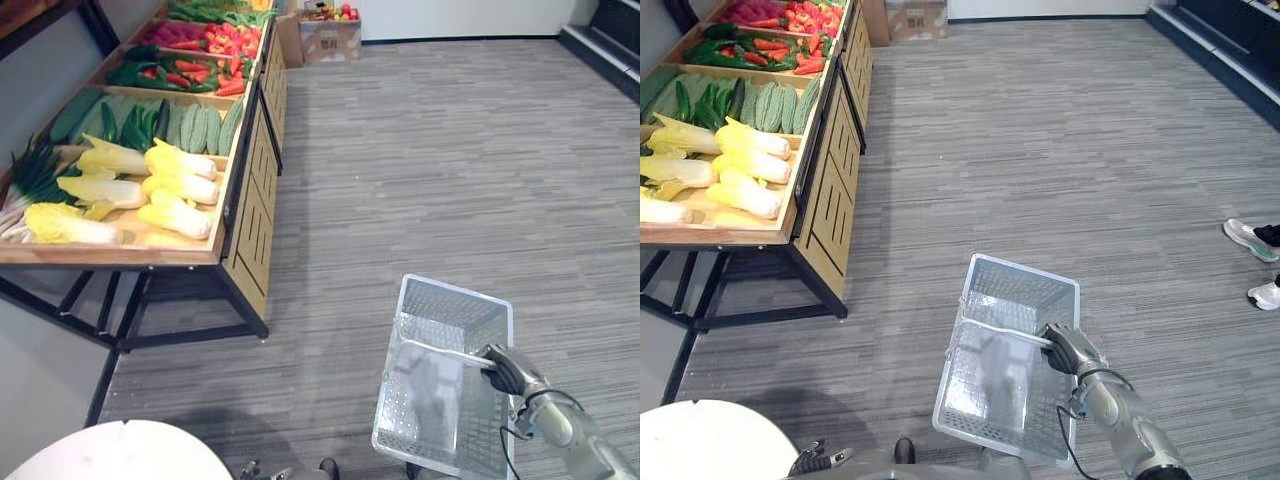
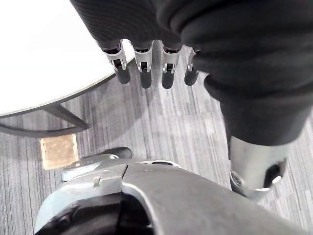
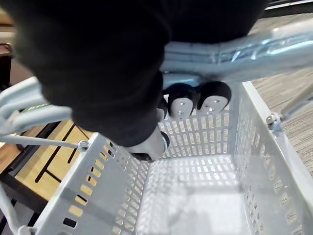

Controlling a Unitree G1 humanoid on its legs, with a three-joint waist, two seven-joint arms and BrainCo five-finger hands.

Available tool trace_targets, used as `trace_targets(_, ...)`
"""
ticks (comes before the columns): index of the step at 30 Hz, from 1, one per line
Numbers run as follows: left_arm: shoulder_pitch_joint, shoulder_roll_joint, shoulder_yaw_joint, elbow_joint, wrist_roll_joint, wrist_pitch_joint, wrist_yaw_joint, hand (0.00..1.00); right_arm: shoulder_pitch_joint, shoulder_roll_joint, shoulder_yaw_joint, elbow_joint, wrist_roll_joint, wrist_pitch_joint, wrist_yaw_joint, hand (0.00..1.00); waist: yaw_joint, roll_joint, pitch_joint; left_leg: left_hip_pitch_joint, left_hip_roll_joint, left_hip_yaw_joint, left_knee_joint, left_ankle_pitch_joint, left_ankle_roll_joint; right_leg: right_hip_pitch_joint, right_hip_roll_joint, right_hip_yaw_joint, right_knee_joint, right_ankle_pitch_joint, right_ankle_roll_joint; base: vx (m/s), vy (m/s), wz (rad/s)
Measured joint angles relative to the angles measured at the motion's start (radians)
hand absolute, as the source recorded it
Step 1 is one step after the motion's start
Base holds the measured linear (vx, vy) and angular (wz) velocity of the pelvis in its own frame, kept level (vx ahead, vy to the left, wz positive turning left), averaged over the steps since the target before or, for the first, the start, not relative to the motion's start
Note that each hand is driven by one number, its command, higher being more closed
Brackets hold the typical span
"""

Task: Pick vegetable in the basket

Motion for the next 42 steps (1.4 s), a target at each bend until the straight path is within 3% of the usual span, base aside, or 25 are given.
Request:
trace_targets(3,0.008,0.019,-0.046,0.000,0.002,0.000,0.002,0.00,-0.001,0.012,-0.039,0.007,0.000,0.006,-0.022,1.00,-0.017,-0.005,0.013,0.074,-0.014,0.006,-0.012,-0.022,0.036,-0.097,-0.034,-0.042,0.292,-0.001,-0.008,-0.05,0.075,-0.10)
trace_targets(5,0.013,0.022,-0.061,-0.001,0.004,0.001,0.003,0.00,0.003,0.023,-0.042,0.027,0.000,0.009,-0.022,1.00,-0.037,-0.011,0.008,0.103,-0.019,0.005,-0.037,-0.022,0.047,-0.114,-0.065,-0.094,0.325,-0.037,-0.050,0.06,0.053,0.12)
trace_targets(7,0.005,0.022,-0.063,-0.005,0.005,0.002,0.003,0.00,0.002,0.027,-0.042,0.035,0.000,0.010,-0.022,1.00,-0.044,-0.004,0.006,0.094,-0.013,-0.003,-0.040,-0.026,0.047,-0.148,-0.077,-0.125,0.247,-0.043,-0.059,0.11,0.019,0.05)
trace_targets(11,-0.044,0.029,-0.072,-0.026,0.005,0.004,0.011,0.00,-0.036,0.028,-0.065,0.085,0.000,0.017,-0.032,1.00,-0.053,-0.004,0.036,0.081,0.022,-0.036,-0.039,-0.055,0.012,-0.171,-0.085,-0.129,-0.138,0.040,-0.009,0.27,-0.107,0.15)
trace_targets(12,-0.065,0.031,-0.069,-0.035,0.005,0.004,0.015,0.00,-0.036,0.029,-0.074,0.090,0.000,0.033,-0.038,1.00,-0.053,-0.025,0.045,0.103,0.019,-0.056,-0.037,-0.082,-0.012,-0.170,-0.107,-0.129,-0.225,0.062,0.010,0.43,-0.242,0.32)
trace_targets(14,-0.064,0.050,-0.059,-0.047,0.004,0.003,0.024,0.00,-0.028,0.048,-0.096,0.094,0.000,0.042,-0.038,1.00,-0.060,-0.050,0.041,0.127,0.019,-0.096,-0.016,-0.126,-0.038,-0.155,-0.127,-0.126,-0.208,0.062,0.006,0.43,-0.311,0.64)
trace_targets(15,-0.057,0.025,-0.050,-0.052,0.005,0.004,0.028,0.00,-0.013,0.044,-0.130,0.099,0.000,0.055,-0.042,1.00,-0.078,-0.014,0.024,0.135,0.085,-0.136,0.023,-0.175,-0.046,-0.174,-0.084,-0.150,-0.104,0.127,0.005,0.51,-0.341,0.73)
trace_targets(17,-0.048,-0.009,-0.028,-0.045,0.009,-0.001,0.031,0.00,-0.020,0.035,-0.147,0.110,-0.001,0.070,-0.041,1.00,-0.054,0.051,-0.012,0.084,0.140,-0.182,0.175,-0.148,-0.061,-0.168,-0.034,-0.176,-0.054,0.085,-0.035,0.58,-0.330,0.16)
trace_targets(19,-0.043,-0.019,0.008,-0.041,0.017,-0.001,0.032,0.00,-0.013,0.035,-0.141,0.109,0.000,0.071,-0.040,1.00,-0.048,0.049,-0.011,-0.016,0.156,-0.224,0.419,-0.039,-0.087,-0.110,-0.016,-0.206,-0.042,0.046,-0.060,0.57,-0.351,0.10)
trace_targets(20,-0.034,-0.018,0.015,-0.036,0.021,0.005,0.032,0.00,0.000,0.035,-0.140,0.108,0.002,0.071,-0.040,1.00,-0.049,0.040,-0.005,-0.076,0.167,-0.242,0.578,0.095,-0.105,-0.047,-0.010,-0.232,-0.045,0.007,-0.073,0.68,-0.373,0.38)
trace_targets(21,-0.021,-0.021,0.027,-0.037,0.021,0.008,0.031,0.00,0.007,0.034,-0.135,0.107,0.002,0.071,-0.040,1.00,-0.043,0.032,0.000,-0.112,0.184,-0.233,0.687,0.178,-0.107,0.002,-0.004,-0.237,-0.058,-0.015,-0.088,0.66,-0.332,0.29)
trace_targets(23,-0.016,-0.022,0.042,-0.039,0.020,0.009,0.031,0.00,0.013,0.035,-0.134,0.107,0.002,0.077,-0.040,1.00,-0.013,0.027,0.003,-0.209,0.201,-0.166,0.926,0.112,-0.060,0.129,0.013,-0.239,-0.128,-0.042,-0.097,0.46,-0.215,0.03)
trace_targets(25,-0.019,-0.021,0.047,-0.045,0.021,0.007,0.030,0.00,0.013,0.035,-0.135,0.105,0.003,0.078,-0.042,1.00,0.011,0.020,0.008,-0.286,0.186,-0.094,0.973,0.047,-0.033,0.214,0.011,-0.245,-0.182,-0.060,-0.096,0.38,-0.121,0.05)
trace_targets(28,-0.020,-0.018,0.047,-0.051,0.021,0.009,0.030,0.00,0.013,0.038,-0.136,0.099,0.024,0.078,-0.047,1.00,0.017,0.014,0.011,-0.393,0.150,0.016,0.798,-0.009,-0.024,0.291,-0.004,-0.286,-0.220,-0.094,-0.072,0.39,-0.014,0.27)
trace_targets(29,-0.021,-0.018,0.046,-0.054,0.021,0.010,0.032,0.00,0.015,0.040,-0.137,0.098,0.028,0.078,-0.051,1.00,0.015,0.009,0.014,-0.395,0.115,0.077,0.597,-0.005,-0.026,0.320,-0.020,-0.310,-0.230,-0.109,-0.053,0.37,0.073,0.43)
trace_targets(30,-0.018,-0.019,0.044,-0.051,0.030,0.011,0.033,0.00,0.024,0.041,-0.139,0.097,0.032,0.076,-0.053,1.00,0.010,0.012,0.013,-0.376,0.075,0.118,0.346,0.042,-0.029,0.346,-0.026,-0.336,-0.249,-0.127,-0.033,0.39,0.091,0.44)
trace_targets(31,-0.015,-0.020,0.042,-0.050,0.031,0.011,0.033,0.00,0.030,0.041,-0.140,0.097,0.032,0.076,-0.053,1.00,0.009,0.017,0.014,-0.369,0.062,0.129,0.234,0.079,-0.028,0.363,-0.022,-0.344,-0.259,-0.137,-0.024,0.53,0.180,0.34)
trace_targets(32,-0.004,-0.028,0.040,-0.046,0.031,0.011,0.033,0.00,0.036,0.056,-0.141,0.102,0.032,0.079,-0.053,1.00,0.023,0.031,0.018,-0.359,0.052,0.126,0.082,0.228,0.019,0.407,-0.006,-0.341,-0.264,-0.180,-0.006,0.55,0.200,0.17)
trace_targets(34,-0.006,-0.017,0.045,-0.050,0.033,0.011,0.032,0.00,0.032,0.078,-0.128,0.105,0.031,0.081,-0.052,1.00,0.032,0.013,0.014,-0.358,0.030,0.141,0.110,0.213,0.072,0.413,-0.020,-0.332,-0.253,-0.190,-0.022,0.50,0.165,0.13)
trace_targets(35,-0.011,-0.009,0.047,-0.052,0.038,0.010,0.033,0.00,0.026,0.075,-0.112,0.108,0.031,0.078,-0.052,1.00,0.034,-0.005,0.021,-0.370,0.017,0.150,0.143,0.178,0.089,0.391,-0.044,-0.307,-0.212,-0.172,-0.020,0.44,0.158,0.19)
trace_targets(37,-0.016,-0.008,0.049,-0.037,0.038,0.012,0.034,0.00,0.020,0.078,-0.091,0.116,0.031,0.079,-0.049,1.00,0.036,-0.008,0.021,-0.360,0.006,0.157,0.195,0.136,0.127,0.367,-0.069,-0.267,-0.099,-0.143,-0.011,0.45,0.197,0.28)
trace_targets(38,-0.017,-0.007,0.048,-0.030,0.038,0.014,0.034,0.00,0.025,0.086,-0.086,0.117,0.027,0.078,-0.045,1.00,0.034,-0.013,0.020,-0.323,-0.014,0.170,0.190,0.104,0.140,0.338,-0.094,-0.252,0.026,-0.120,0.011,0.46,0.226,0.36)
trace_targets(39,-0.013,-0.002,0.046,-0.030,0.038,0.023,0.035,0.00,0.022,0.099,-0.079,0.122,0.021,0.078,-0.045,1.00,0.036,-0.024,0.019,-0.275,-0.035,0.169,0.157,0.077,0.140,0.262,-0.133,-0.221,0.230,-0.074,0.071,0.45,0.222,0.31)
trace_targets(40,-0.010,0.002,0.045,-0.030,0.038,0.026,0.035,0.00,0.015,0.105,-0.067,0.130,0.021,0.077,-0.045,1.00,0.037,-0.033,0.020,-0.244,-0.047,0.165,0.139,0.065,0.139,0.210,-0.149,-0.191,0.352,-0.014,0.093,0.45,0.194,0.15)
trace_targets(42,0.006,0.019,0.024,-0.031,0.038,0.034,0.035,0.00,-0.020,0.114,-0.054,0.147,0.017,0.077,-0.052,1.00,0.028,-0.051,0.018,-0.141,-0.074,0.133,0.091,0.042,0.143,0.063,-0.171,-0.099,0.687,0.185,0.156,0.46,0.139,0.39)
